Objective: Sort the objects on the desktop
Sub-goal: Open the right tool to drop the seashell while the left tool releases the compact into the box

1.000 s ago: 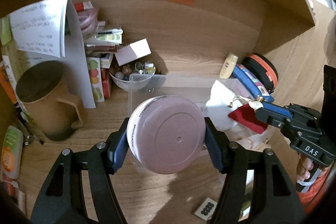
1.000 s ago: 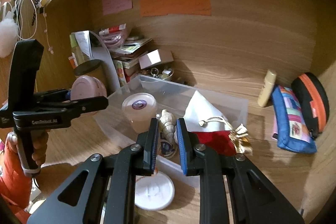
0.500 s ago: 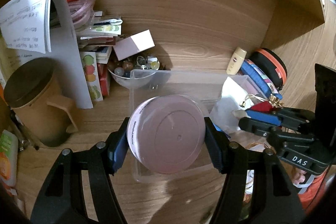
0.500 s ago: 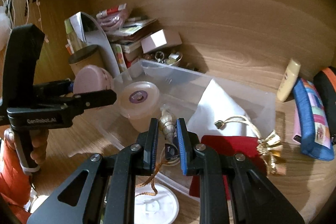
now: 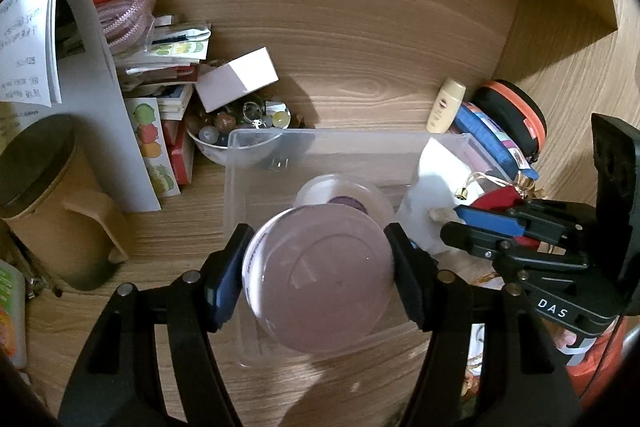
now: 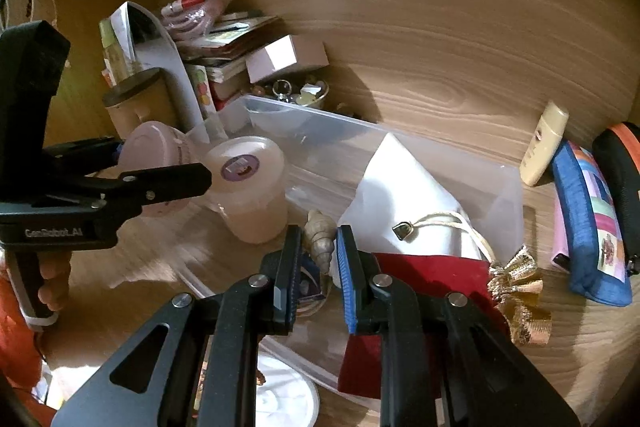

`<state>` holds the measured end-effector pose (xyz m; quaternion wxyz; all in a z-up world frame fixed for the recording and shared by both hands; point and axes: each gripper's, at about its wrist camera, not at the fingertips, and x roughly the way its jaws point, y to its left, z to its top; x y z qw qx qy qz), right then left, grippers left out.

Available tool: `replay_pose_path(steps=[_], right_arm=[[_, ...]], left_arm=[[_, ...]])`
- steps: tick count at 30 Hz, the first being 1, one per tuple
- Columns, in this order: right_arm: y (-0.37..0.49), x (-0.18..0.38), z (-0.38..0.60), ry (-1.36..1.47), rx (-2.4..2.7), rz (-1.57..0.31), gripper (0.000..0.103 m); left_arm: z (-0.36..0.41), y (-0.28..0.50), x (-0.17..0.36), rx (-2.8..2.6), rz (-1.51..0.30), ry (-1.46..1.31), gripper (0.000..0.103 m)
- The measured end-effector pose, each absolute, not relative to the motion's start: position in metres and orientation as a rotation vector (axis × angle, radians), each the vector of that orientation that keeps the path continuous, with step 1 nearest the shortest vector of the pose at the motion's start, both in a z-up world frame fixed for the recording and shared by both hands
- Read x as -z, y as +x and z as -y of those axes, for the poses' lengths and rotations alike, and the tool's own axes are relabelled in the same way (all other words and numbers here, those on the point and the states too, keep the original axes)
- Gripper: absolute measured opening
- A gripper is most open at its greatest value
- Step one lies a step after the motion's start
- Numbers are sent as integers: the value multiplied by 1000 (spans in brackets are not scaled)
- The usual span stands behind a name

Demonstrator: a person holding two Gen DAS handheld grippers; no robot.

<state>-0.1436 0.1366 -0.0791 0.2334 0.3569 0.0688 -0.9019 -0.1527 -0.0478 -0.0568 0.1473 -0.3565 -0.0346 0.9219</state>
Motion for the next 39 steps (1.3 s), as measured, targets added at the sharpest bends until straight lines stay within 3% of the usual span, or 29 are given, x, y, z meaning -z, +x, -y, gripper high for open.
replay_pose_path(steps=[12, 22, 39], right_arm=[[-143, 77, -136, 944, 2501, -195, 17], [-138, 72, -133, 907, 2513, -213, 34], [-128, 65, -133, 847, 2561, -232, 63]], left_arm=[[43, -153, 58, -2668, 49, -1028, 66], [46, -151, 56, -2671, 66, -1015, 66], [43, -139, 43, -2714, 36, -977, 81]])
